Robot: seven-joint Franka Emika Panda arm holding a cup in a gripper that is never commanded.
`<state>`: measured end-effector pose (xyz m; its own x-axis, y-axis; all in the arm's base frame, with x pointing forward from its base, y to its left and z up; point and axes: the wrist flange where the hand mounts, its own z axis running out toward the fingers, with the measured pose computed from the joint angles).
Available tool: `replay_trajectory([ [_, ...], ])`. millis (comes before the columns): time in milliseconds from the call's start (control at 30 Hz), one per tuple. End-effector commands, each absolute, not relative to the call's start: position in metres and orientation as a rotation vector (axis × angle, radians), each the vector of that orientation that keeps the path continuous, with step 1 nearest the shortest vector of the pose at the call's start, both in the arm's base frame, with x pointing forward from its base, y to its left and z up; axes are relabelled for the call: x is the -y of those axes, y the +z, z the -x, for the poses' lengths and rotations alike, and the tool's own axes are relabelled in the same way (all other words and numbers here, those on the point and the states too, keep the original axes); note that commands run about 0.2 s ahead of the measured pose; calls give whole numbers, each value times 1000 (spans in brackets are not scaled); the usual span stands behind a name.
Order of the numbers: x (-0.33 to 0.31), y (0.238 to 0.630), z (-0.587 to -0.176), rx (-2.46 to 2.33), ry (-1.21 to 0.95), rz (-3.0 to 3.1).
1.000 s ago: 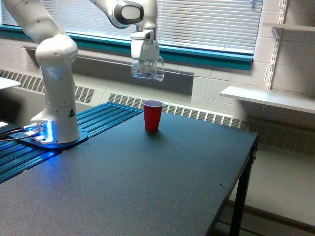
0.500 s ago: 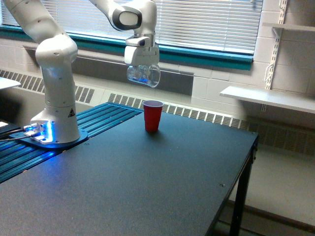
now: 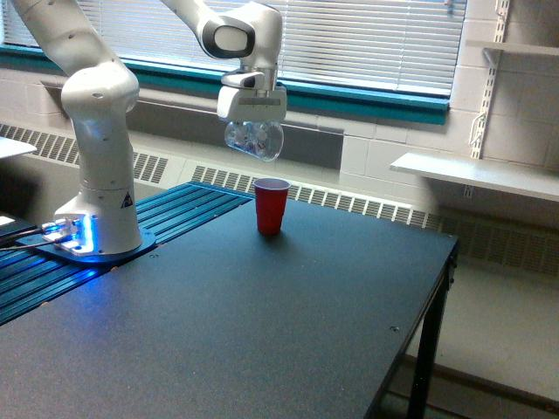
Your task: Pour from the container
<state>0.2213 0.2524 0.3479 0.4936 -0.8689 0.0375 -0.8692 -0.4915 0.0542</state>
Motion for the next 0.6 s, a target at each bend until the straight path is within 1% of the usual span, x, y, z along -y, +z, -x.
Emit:
replay_trajectory([
  [33,-259,344,-214,1578,-14,-2617],
  [400,-286,331,-190,1405,-22,-2692],
  [600,-293,324,-185,1373,-48,-2696],
])
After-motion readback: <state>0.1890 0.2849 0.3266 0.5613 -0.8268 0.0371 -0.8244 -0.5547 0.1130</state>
